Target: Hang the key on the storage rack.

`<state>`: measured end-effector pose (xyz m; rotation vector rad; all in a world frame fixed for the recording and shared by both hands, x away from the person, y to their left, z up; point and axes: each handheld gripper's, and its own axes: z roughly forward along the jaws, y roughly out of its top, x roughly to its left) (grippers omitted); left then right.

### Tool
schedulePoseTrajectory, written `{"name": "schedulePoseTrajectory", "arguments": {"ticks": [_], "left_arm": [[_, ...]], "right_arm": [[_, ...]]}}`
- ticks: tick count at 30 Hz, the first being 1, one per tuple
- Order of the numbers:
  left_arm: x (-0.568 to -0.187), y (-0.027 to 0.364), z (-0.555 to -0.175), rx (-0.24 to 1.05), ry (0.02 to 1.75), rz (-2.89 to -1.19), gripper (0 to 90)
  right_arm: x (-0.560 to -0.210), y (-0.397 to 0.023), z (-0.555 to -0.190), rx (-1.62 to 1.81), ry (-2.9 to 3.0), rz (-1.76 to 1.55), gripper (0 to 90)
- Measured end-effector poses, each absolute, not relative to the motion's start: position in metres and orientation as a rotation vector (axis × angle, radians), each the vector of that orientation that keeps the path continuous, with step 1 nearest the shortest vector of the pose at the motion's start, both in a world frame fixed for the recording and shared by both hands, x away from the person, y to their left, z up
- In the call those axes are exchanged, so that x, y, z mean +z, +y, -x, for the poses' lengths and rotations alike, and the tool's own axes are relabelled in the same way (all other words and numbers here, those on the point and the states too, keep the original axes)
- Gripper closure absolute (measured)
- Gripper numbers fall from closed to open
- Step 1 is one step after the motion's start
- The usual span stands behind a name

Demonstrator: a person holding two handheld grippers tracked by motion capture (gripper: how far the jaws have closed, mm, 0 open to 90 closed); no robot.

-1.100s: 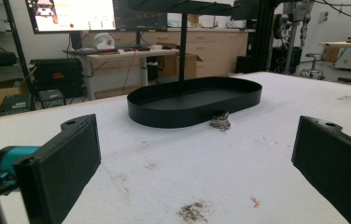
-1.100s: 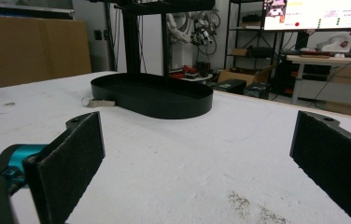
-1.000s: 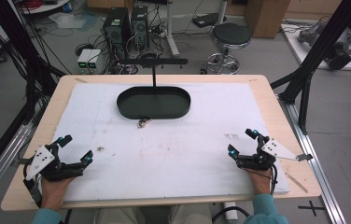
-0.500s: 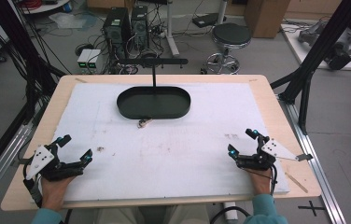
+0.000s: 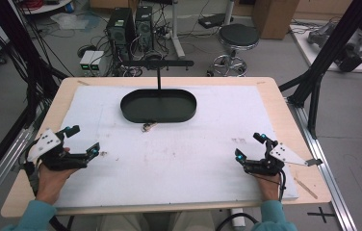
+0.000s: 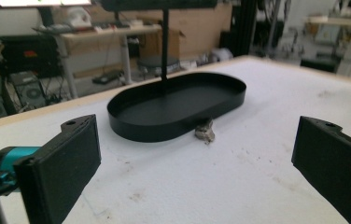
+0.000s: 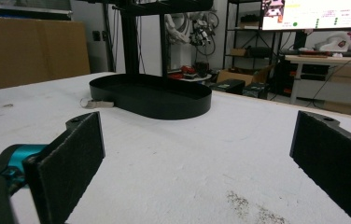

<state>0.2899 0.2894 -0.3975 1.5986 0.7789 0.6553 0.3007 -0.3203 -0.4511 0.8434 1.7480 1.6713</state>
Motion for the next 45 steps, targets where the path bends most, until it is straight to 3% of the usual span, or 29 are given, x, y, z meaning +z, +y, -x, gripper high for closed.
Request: {"name": "schedulePoseTrajectory", "arguments": {"ticks": [4,15,27,45], "left_arm": [[-0.378,0.272,-0.314,0.532,0.79,-1.686,1.7],[-0.349,0.238,-0.36,0.467,0.825,-1.884,1.7],[-0.347,0.203,-0.402,0.398,0.891,-2.059,1.7],[-0.365,0.167,-0.43,0.326,0.984,-2.229,1.7]], "right_arm": [[-0.451,-0.32,-0.301,1.67,1.749,-0.843,2.2],[-0.451,-0.32,-0.301,1.669,1.743,-0.841,2.2],[-0.451,-0.321,-0.301,1.676,1.741,-0.848,2.2],[-0.451,-0.321,-0.301,1.676,1.742,-0.851,2.2]]}}
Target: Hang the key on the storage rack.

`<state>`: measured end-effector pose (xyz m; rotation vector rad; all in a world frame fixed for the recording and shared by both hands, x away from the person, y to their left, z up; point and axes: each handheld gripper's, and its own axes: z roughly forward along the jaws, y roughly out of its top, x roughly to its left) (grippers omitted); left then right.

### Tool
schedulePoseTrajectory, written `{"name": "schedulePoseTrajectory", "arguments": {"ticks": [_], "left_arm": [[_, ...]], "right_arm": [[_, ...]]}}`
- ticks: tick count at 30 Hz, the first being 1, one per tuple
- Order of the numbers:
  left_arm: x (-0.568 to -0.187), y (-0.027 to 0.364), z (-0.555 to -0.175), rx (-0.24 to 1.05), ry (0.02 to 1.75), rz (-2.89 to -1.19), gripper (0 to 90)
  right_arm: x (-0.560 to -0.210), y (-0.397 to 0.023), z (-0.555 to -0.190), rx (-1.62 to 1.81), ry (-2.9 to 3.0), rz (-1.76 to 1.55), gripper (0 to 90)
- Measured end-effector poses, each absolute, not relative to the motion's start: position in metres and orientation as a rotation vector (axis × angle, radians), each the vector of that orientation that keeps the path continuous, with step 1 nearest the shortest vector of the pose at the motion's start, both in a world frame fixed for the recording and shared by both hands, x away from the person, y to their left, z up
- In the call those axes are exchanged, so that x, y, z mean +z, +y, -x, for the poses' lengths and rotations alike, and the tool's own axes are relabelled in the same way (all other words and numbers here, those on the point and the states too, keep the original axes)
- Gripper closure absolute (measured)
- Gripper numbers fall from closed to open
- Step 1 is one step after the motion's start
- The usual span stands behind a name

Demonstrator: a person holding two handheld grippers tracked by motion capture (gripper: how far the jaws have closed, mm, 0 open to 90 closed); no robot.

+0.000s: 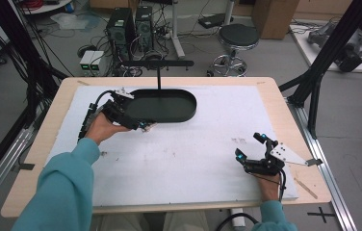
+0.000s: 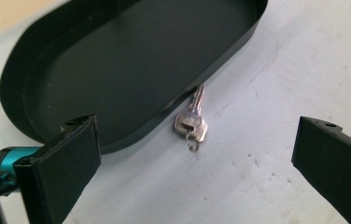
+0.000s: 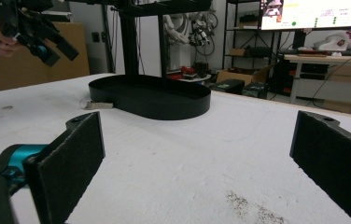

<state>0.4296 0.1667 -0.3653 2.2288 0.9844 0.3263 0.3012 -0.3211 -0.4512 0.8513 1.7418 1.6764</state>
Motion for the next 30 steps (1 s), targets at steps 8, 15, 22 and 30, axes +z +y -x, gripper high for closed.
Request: {"name": "schedulePoseTrajectory", "arguments": {"ticks": [8,15,22,30], "left_arm": [[-0.376,0.157,-0.434,0.295,1.061,-2.281,1.8],[-0.383,0.148,-0.435,0.265,1.089,-2.319,1.8],[-0.389,0.143,-0.436,0.236,1.121,-2.358,1.8],[-0.394,0.139,-0.439,0.215,1.162,-2.374,3.2]], "right_arm": [[-0.451,-0.321,-0.301,1.676,1.742,-0.852,2.2],[-0.451,-0.321,-0.301,1.677,1.742,-0.85,2.2],[-0.451,-0.321,-0.301,1.677,1.743,-0.851,2.2],[-0.451,-0.321,-0.301,1.677,1.741,-0.852,2.2]]}}
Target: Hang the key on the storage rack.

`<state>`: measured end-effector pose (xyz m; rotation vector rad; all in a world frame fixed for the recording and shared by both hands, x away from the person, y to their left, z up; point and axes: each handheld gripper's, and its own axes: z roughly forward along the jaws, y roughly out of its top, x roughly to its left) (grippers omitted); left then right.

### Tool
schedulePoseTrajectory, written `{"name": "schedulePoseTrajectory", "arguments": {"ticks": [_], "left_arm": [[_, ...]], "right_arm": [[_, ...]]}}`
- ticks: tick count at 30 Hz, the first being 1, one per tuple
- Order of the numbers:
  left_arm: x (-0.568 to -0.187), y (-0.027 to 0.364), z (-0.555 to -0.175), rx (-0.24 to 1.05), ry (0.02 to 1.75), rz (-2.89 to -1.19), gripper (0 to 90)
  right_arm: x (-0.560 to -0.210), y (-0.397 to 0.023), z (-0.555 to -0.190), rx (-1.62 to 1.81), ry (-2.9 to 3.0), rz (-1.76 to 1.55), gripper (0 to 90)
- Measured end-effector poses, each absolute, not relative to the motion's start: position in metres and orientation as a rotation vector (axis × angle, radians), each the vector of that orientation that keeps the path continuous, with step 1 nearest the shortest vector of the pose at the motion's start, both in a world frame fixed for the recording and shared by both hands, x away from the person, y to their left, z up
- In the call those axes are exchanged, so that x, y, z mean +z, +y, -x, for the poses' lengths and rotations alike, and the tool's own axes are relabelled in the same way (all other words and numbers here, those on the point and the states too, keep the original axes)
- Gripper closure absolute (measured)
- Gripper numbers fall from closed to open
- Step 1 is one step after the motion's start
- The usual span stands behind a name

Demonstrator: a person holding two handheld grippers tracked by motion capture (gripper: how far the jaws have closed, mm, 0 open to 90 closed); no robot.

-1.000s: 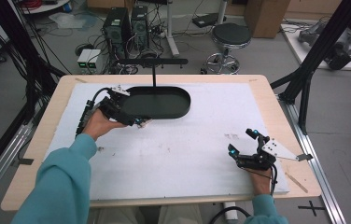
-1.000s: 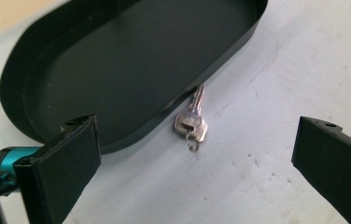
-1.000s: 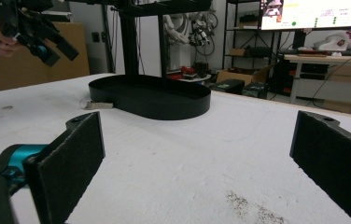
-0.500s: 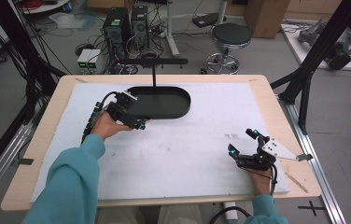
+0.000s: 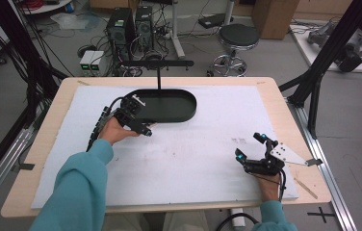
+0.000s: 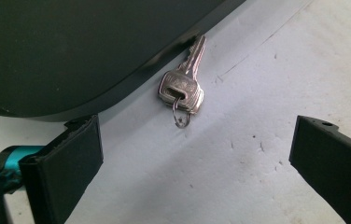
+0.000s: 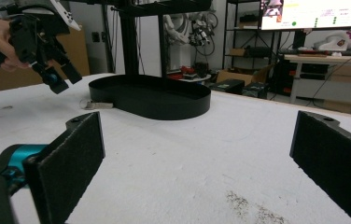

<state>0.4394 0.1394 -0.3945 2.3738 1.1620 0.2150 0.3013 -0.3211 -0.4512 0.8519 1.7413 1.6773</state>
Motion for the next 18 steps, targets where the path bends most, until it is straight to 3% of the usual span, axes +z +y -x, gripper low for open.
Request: {"name": "schedulePoseTrajectory", "arguments": {"ticks": [4,6,14,18], "left_arm": [[-0.3958,0.1389,-0.4405,0.21,1.181,-2.372,3.3],[-0.3971,0.1375,-0.4404,0.205,1.191,-2.377,9.5],[-0.3993,0.1354,-0.4415,0.194,1.216,-2.385,13.9],[-0.3998,0.1348,-0.4416,0.199,1.229,-2.383,20.2]], "right_arm": [[-0.4512,-0.3212,-0.3013,1.678,1.743,-0.852,2.2],[-0.4512,-0.3212,-0.3013,1.678,1.743,-0.851,2.2],[-0.4512,-0.3212,-0.3012,1.678,1.743,-0.852,2.2],[-0.4512,-0.3212,-0.3013,1.678,1.743,-0.851,2.2]]}}
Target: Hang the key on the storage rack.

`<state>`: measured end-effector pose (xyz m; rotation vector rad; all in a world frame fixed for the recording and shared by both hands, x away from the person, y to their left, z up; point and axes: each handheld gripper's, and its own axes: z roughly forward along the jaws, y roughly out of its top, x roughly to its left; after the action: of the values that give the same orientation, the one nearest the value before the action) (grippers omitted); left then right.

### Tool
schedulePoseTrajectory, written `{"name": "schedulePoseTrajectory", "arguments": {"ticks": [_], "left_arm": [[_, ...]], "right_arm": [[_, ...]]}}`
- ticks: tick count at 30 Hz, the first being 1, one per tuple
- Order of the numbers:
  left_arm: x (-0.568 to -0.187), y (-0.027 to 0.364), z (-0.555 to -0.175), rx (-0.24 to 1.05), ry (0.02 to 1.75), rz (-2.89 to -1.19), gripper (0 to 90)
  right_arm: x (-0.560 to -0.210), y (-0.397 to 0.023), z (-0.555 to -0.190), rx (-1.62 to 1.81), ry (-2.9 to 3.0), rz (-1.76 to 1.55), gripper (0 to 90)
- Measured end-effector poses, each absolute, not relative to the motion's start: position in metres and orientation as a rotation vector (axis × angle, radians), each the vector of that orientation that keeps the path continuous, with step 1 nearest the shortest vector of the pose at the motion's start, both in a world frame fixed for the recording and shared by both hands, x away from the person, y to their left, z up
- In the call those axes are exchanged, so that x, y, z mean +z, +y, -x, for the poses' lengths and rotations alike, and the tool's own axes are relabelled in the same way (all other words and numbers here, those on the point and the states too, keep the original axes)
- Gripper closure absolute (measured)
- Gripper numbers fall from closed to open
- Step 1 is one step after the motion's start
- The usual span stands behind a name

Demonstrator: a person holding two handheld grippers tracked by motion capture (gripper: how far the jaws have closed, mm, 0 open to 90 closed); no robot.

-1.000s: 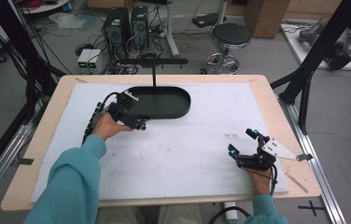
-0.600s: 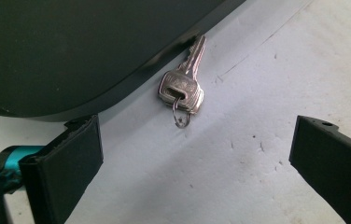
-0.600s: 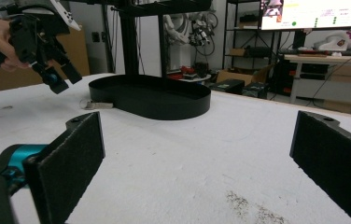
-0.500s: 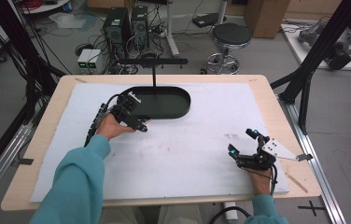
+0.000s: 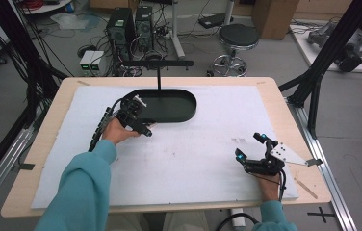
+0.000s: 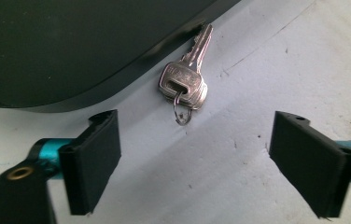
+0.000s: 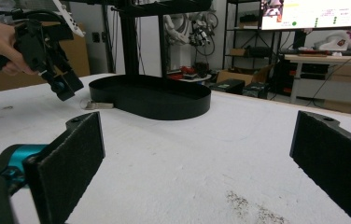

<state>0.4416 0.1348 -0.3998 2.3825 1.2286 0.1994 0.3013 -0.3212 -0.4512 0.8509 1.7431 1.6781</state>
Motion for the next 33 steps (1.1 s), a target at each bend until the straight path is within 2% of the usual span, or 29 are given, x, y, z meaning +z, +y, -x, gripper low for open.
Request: {"name": "schedulePoseTrajectory", "arguments": {"ticks": [12,21,29,33], "left_arm": [[-0.4014,0.1345,-0.4437,0.231,1.274,-2.392,39.6],[-0.4047,0.1314,-0.4447,0.231,1.287,-2.388,47.2],[-0.4043,0.1325,-0.4459,0.229,1.28,-2.381,59.1],[-0.4057,0.1312,-0.4456,0.239,1.27,-2.394,60.7]], "right_arm": [[-0.4512,-0.3211,-0.3013,1.678,1.741,-0.85,2.2],[-0.4512,-0.3213,-0.3013,1.678,1.743,-0.852,2.2],[-0.4512,-0.3212,-0.3012,1.677,1.743,-0.852,2.2],[-0.4512,-0.3211,-0.3012,1.677,1.743,-0.853,2.2]]}}
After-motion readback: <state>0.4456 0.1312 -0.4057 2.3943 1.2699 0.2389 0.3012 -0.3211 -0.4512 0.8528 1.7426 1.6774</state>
